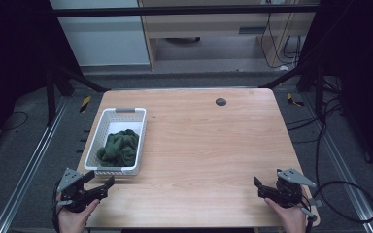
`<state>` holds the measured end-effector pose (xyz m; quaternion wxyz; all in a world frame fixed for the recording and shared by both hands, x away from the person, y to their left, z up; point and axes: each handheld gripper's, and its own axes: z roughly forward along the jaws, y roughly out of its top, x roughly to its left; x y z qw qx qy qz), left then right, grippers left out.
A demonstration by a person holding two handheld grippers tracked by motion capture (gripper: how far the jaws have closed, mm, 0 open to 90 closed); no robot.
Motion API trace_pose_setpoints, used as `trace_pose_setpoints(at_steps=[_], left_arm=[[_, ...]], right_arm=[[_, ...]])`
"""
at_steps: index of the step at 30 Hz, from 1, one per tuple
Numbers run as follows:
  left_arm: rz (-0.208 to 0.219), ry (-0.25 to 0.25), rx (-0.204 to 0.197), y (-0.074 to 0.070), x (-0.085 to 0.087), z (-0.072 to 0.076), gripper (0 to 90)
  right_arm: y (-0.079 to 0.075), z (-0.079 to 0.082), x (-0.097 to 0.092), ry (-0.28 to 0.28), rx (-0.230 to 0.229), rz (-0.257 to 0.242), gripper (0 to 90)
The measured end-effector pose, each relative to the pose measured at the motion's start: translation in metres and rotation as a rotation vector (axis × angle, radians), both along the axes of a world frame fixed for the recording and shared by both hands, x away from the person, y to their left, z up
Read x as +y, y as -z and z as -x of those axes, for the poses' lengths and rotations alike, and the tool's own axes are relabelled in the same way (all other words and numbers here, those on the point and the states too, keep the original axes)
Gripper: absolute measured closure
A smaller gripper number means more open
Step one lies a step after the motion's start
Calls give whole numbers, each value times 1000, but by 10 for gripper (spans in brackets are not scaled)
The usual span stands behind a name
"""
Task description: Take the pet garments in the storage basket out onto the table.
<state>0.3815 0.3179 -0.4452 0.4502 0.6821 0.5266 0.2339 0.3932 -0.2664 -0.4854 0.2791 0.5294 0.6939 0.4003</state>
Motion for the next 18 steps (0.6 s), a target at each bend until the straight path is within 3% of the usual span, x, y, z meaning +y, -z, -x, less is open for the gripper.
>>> trace_pose_setpoints(at_steps=[18], left_arm=[[15,9,-28,-25,-2,-11,158]], right_arm=[[1,-2,3,-10,19,5,101]])
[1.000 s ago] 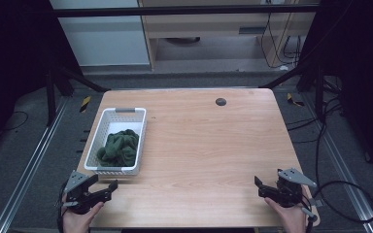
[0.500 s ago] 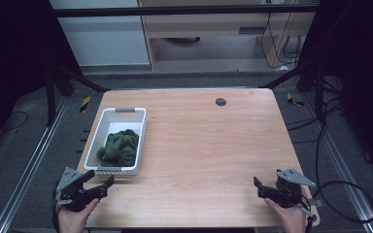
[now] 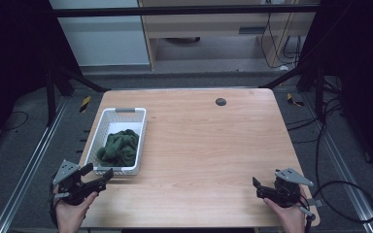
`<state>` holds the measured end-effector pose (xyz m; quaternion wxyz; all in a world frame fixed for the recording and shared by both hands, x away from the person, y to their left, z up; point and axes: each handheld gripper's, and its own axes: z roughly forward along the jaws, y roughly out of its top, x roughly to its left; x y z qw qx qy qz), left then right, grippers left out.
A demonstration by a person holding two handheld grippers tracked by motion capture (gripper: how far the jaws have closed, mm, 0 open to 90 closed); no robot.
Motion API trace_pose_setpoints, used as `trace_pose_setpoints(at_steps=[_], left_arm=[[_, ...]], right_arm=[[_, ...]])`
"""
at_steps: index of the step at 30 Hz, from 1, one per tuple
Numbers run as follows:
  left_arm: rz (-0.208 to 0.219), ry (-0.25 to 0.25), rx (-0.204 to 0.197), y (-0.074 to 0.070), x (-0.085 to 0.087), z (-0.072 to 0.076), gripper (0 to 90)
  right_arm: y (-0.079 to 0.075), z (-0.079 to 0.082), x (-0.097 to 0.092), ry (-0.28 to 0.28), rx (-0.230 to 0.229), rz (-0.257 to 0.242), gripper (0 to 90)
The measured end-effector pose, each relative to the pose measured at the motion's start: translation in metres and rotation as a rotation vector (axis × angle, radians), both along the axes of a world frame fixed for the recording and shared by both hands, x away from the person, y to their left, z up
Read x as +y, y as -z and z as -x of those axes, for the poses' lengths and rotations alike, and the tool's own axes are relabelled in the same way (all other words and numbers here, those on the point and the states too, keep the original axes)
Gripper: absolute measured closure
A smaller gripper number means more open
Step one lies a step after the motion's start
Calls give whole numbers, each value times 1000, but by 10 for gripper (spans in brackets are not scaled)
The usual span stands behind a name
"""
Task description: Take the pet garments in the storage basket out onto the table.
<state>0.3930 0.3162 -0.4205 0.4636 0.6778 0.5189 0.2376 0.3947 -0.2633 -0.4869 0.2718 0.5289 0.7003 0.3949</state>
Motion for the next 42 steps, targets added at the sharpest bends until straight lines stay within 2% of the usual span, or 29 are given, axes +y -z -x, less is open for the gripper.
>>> trace_pose_setpoints(at_steps=[7,17,31,42], left_arm=[[-12,6,1,-9,1,-7,152],[-17,-7,-12,-20,3,-19,148],[-22,-16,22,-25,4,-43,135],[-71,-2,51,-36,-3,-62,129]], right_arm=[[1,-1,1,-2,-4,17,97],[0,-1,1,-5,0,10,94],[1,-3,1,-5,-2,22,91],[2,-4,2,-14,9,23,84]])
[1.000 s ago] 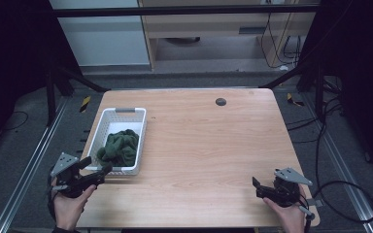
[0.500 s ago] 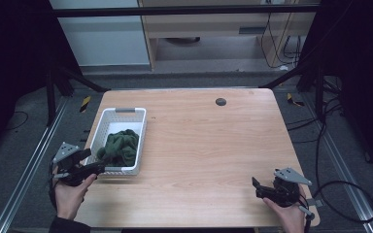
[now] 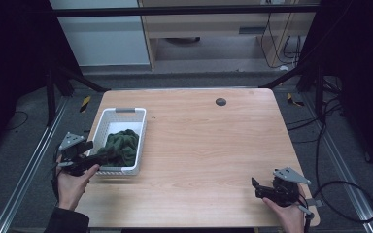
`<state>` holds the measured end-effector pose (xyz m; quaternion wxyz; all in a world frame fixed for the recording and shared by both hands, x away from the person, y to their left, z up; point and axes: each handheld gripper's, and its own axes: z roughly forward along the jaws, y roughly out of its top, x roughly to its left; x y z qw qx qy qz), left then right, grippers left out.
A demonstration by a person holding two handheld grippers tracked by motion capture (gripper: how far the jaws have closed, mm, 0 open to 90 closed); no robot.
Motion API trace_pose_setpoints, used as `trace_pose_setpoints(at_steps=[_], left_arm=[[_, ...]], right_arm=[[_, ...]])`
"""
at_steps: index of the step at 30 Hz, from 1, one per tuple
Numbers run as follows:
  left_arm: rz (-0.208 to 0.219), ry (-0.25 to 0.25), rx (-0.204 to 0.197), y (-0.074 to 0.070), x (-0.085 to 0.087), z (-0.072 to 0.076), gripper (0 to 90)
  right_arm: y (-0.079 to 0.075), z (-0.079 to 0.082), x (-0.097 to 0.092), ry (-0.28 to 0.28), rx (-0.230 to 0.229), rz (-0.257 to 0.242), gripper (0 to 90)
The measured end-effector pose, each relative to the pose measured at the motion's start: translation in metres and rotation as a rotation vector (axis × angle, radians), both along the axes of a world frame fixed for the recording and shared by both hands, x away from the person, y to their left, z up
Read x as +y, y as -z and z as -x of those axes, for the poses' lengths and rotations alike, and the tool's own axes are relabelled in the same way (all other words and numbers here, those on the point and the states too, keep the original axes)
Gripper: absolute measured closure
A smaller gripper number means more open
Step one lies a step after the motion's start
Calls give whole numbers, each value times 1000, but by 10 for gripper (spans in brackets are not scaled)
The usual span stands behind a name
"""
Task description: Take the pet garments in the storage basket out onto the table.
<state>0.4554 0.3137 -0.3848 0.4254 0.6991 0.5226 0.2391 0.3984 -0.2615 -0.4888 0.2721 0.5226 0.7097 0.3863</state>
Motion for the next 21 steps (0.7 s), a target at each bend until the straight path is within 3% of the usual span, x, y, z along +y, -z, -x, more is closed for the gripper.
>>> trace_pose_setpoints(at_steps=[11,21], left_arm=[[-15,10,27,-1,-9,-16,127],[-62,17,69,-1,-16,-31,121]], right_arm=[[0,-1,0,-3,3,1,83],[1,-1,-1,-6,9,1,82]])
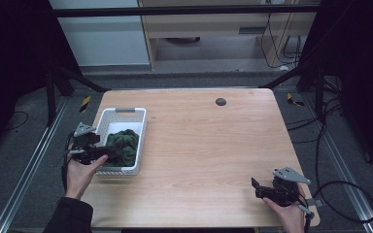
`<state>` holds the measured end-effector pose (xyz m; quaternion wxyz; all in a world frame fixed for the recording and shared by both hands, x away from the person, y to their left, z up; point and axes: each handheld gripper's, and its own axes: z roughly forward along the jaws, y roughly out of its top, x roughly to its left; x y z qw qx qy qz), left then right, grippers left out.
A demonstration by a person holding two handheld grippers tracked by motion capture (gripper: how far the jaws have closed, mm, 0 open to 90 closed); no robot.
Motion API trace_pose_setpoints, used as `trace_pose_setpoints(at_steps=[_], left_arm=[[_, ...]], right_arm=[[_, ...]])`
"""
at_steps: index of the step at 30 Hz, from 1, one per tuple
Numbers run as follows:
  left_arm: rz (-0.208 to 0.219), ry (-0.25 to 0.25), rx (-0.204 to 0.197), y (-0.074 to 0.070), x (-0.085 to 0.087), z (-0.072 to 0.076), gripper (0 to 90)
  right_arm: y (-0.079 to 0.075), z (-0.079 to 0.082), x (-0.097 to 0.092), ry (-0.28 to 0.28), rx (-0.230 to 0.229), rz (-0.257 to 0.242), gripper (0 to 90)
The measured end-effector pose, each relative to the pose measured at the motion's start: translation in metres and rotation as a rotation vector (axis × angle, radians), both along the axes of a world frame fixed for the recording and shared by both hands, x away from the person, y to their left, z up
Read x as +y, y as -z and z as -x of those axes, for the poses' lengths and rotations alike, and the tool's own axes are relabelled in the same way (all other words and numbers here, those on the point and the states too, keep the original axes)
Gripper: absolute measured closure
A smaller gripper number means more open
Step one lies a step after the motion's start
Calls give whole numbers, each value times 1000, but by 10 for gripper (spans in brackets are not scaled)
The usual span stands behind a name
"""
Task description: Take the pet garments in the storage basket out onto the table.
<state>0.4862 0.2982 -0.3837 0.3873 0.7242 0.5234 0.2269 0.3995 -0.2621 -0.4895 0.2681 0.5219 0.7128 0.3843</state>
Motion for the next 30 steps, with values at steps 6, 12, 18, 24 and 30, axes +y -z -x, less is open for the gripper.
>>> trace_pose_setpoints(at_steps=[6,12,18,24,30], left_arm=[[-35,2,27,-1,-1,-7,116],[-62,5,60,0,-3,-17,112],[-78,10,96,5,-5,-25,109],[-87,10,123,5,-4,-32,108],[-111,11,160,10,-5,-38,106]], right_arm=[[0,0,1,-2,10,-6,81],[1,-1,1,-6,9,-1,79],[1,-1,0,-7,12,0,78],[1,-1,1,-11,22,-7,76],[2,-2,1,-15,22,3,73]])
